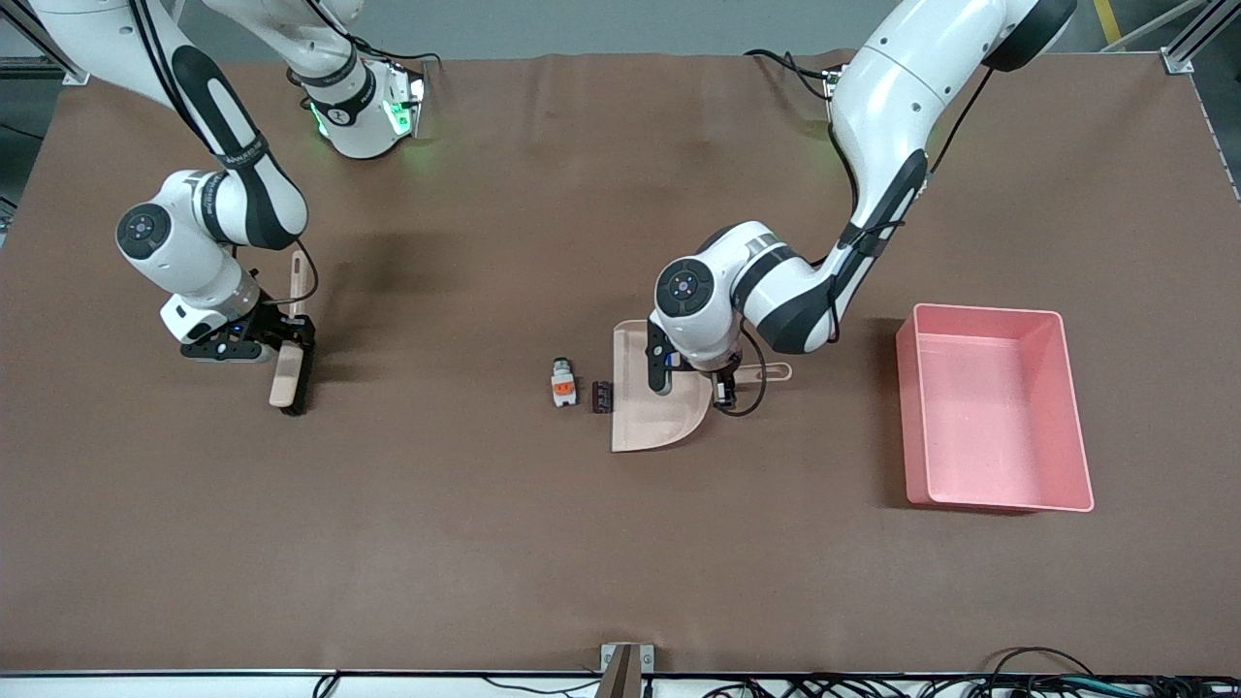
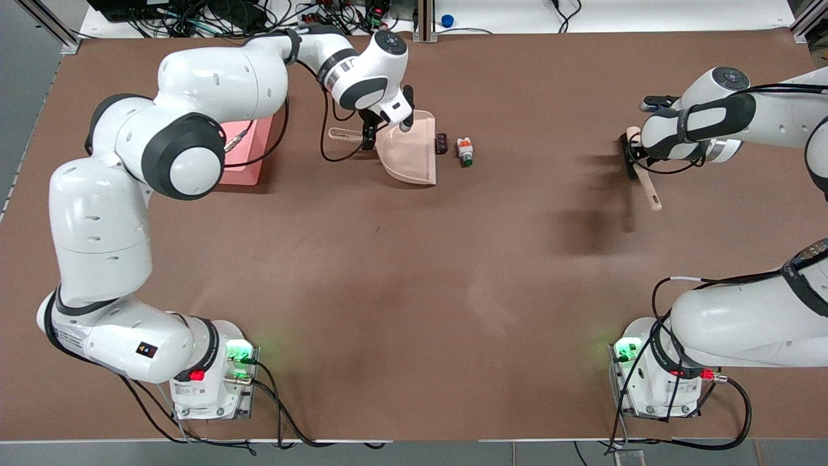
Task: Clean e-waste and dump in bin
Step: 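Lift the brush with the right gripper and move it behind the e-waste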
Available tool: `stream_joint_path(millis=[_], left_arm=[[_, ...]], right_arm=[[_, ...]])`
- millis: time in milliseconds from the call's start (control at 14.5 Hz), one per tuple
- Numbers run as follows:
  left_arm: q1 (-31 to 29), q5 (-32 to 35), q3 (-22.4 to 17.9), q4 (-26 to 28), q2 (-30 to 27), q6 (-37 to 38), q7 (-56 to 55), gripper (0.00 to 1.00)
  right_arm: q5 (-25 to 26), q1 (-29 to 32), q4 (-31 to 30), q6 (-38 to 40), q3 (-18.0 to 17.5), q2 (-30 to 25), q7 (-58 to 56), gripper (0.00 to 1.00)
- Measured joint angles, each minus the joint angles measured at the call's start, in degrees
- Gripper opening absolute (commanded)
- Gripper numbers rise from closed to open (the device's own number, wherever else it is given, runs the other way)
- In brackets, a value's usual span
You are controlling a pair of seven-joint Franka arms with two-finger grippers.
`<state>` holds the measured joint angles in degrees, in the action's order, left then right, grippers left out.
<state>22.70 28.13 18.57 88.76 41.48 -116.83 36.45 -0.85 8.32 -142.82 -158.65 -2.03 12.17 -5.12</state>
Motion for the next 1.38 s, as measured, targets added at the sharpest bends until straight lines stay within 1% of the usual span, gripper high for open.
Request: stream_joint_path(millis=[138,207,413,551,689,826,1170,1377], left_arm=[[-0.1,0.0,0.0,0.1,0.0,0.0,0.0,0.67],[-0.1,0.0,0.0,0.1,-0.1,0.0,0.0,0.67],[0.0,0.0,0.1,0.5,-0.4,-0.1,0.0,0.64],[0.0,0.0,0.1,0.9,-0.5,-0.3,0.0,0.62],[-0.1,0.0,0.1,1.7,-0.7,-0.8,0.0,0.61],[-0.1,0.0,0.1,2.0,-0.7,-1.2,0.0,0.59],[-0.1,0.0,0.1,2.2,-0.9,-2.0,0.0,0.54],[-0.1,0.0,0.1,2.3,-0.9,-2.1,0.0,0.53]], right_arm=[[0.0,0.0,0.1,0.0,0.0,0.0,0.0,0.18],[0.0,0.0,0.1,0.0,0.0,0.0,0.0,0.16],[0.0,-0.9,1.1,-0.1,-0.4,-0.1,0.0,0.12],[0.0,-3.3,3.1,2.9,-0.7,-0.6,0.0,0.07],[0.0,-7.2,5.7,7.5,-0.9,-1.2,1.6,0.01],[0.0,-12.2,7.3,9.5,-1.1,-1.4,6.7,0.01],[0.0,-27.3,10.2,9.8,-1.4,-0.9,26.1,0.01],[0.0,-33.1,12.7,9.8,-1.4,2.1,33.3,0.01]])
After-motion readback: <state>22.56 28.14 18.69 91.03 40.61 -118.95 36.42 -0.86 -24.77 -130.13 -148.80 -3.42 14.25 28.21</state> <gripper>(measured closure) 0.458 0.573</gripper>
